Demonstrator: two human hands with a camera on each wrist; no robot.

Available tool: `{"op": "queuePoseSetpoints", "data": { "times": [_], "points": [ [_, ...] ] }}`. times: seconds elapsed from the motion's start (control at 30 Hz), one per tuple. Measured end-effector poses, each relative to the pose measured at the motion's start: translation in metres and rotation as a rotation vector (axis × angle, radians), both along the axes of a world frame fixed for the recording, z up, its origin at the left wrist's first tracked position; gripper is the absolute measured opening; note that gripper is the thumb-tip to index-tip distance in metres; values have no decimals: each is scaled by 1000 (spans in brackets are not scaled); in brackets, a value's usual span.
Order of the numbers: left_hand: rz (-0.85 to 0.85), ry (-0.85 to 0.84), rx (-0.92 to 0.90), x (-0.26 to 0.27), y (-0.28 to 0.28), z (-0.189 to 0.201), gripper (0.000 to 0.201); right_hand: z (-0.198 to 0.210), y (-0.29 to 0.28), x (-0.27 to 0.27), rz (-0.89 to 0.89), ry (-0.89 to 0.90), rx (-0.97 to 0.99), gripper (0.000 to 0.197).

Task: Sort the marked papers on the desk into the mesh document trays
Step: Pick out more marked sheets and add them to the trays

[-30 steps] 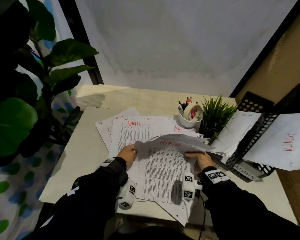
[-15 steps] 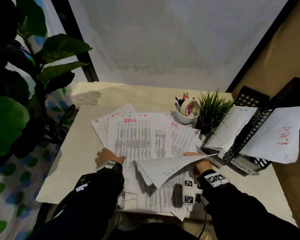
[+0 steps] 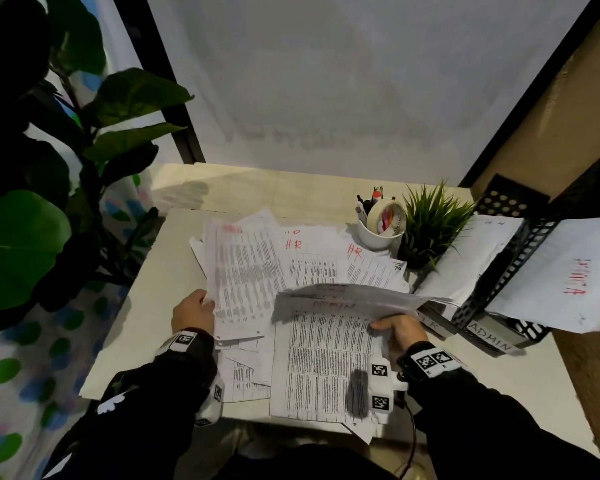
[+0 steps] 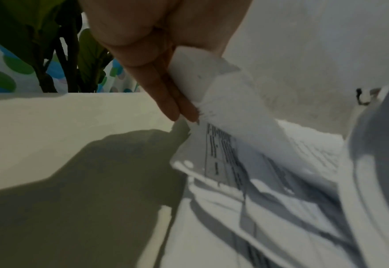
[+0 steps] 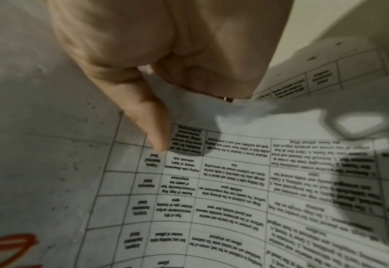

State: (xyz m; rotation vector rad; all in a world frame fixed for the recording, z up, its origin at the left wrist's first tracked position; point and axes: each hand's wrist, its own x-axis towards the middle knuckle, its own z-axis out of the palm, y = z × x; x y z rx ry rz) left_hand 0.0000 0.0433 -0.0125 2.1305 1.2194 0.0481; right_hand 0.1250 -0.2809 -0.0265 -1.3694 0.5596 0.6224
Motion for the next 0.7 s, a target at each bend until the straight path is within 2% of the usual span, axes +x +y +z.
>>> {"op": "queuePoseSetpoints", "data": {
  "times": [0.07, 0.13, 0.17, 0.2, 0.27, 0.3, 0.37, 0.4, 0.43, 0.47, 0.53, 0.6, 0.7],
  "points": [
    [-26, -130, -54, -2, -5, 3, 31, -13, 1, 3, -116, -36, 31, 37],
    [-113, -233, -122, -3, -20, 4, 27, -54, -8, 15, -281, 21, 144, 26],
    [-177, -262, -151, -4, -29, 3, 21, -62, -8, 18, -307, 53, 156, 19],
    [-248, -283, -174, -4, -40, 2, 16, -58, -4, 19, -290, 67, 164, 23],
    [-337, -298, -202, -3, -58, -3, 15, -18, 9, 14, -180, 1, 76, 46],
    [-355, -304, -227, -2, -65, -4, 17, -16, 10, 17, -113, -17, 35, 56],
    [-364, -309, -324, 0, -74, -12, 23, -5, 12, 16, -27, -14, 120, 84],
    [-366, -303, -397, 0, -76, -16, 24, -8, 10, 18, -16, -16, 124, 95],
    [-378, -304, -473, 1, -79, -19, 25, -14, 6, 22, -44, -28, 129, 98],
    [-379, -308, -549, 2, -81, -21, 27, -12, 3, 22, -45, -34, 129, 93],
    [-314, -296, -576, 4, -81, -21, 39, -3, 1, 18, -27, -44, 111, 69],
    [-139, -291, -408, 8, -68, -20, 47, 10, 0, 11, -27, -61, 116, 49],
    [166, -291, -189, 18, -37, -18, 38, 11, -3, 7, 3, -80, 105, 49]
  ]
}}
